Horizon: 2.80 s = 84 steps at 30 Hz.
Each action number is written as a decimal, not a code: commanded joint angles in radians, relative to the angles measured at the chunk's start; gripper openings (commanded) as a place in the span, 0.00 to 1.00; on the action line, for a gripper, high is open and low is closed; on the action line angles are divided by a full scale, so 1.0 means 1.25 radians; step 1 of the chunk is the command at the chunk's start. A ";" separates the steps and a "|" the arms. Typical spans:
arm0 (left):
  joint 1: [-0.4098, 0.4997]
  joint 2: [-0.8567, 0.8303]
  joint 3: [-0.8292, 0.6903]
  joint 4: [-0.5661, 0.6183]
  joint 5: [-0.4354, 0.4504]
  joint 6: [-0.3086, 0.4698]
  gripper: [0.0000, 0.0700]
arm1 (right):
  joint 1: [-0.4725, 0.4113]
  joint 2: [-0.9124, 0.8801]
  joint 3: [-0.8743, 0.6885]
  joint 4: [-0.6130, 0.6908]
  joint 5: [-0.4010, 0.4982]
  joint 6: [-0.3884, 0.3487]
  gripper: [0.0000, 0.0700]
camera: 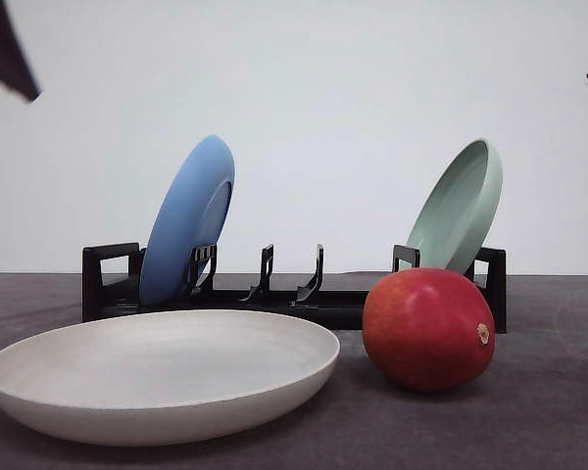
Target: Place pomegranate in white plate
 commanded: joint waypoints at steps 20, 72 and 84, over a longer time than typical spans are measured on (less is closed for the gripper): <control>0.055 -0.006 0.001 0.005 0.008 0.009 0.67 | 0.224 0.509 0.269 -0.056 0.126 0.155 0.64; 0.055 -0.005 0.001 0.026 0.008 0.008 0.67 | 0.461 0.944 0.578 -0.145 0.200 0.045 0.64; 0.055 -0.005 0.001 0.027 0.008 0.005 0.67 | 0.537 1.070 0.578 0.040 0.200 0.043 0.64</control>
